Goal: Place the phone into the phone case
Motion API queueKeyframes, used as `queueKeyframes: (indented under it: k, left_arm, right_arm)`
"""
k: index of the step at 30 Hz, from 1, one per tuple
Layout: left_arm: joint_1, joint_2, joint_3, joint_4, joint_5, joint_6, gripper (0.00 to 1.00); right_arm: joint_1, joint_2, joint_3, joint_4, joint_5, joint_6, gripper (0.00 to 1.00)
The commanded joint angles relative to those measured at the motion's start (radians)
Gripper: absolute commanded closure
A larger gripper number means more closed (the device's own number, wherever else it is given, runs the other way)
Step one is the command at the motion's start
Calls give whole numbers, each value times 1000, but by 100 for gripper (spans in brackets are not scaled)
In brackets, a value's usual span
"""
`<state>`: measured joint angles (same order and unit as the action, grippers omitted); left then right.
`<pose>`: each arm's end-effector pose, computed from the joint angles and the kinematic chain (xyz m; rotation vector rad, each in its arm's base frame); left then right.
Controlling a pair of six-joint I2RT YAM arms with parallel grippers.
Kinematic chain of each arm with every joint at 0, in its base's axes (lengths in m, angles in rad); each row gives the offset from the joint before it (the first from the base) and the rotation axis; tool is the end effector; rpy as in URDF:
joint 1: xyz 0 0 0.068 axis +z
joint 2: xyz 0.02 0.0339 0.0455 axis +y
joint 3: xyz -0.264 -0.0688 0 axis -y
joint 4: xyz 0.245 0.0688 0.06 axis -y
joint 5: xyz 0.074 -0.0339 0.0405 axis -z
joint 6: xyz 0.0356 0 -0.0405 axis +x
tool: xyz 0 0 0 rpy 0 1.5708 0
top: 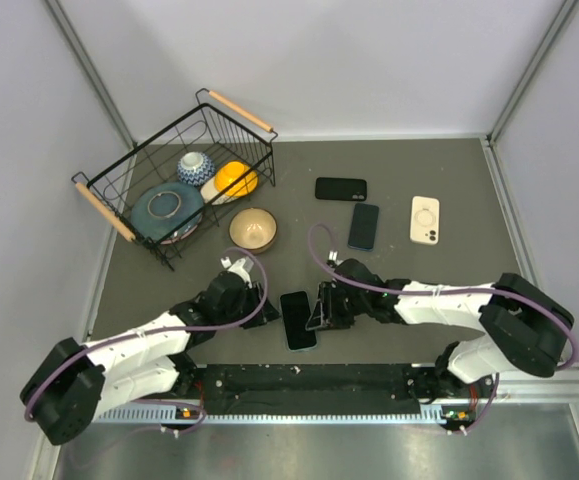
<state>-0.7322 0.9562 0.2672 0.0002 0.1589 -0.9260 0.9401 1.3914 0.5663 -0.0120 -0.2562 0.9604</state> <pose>0.1296 -0.1240 0.1504 -0.1468 2.4717 -0.9942 0.1436 0.2119 0.1535 -0.1071 2.7224 1.0545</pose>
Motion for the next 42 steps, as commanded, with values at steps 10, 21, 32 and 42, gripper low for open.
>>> queueKeyframes:
  k: [10,21,32,42]
  left_arm:
    - [5,150,43,92,39,38,66]
    - [5,199,18,135,65,19,69]
    - [5,202,0,144,73,9,73]
    - [5,199,4,106,47,18,85]
  right_arm:
    - [8,55,43,98,-46,-11,72]
    - [16,97,52,147,-49,9,80]
    - [16,133,70,138,-52,29,78]
    - [-1,14,46,64,5,-2,49]
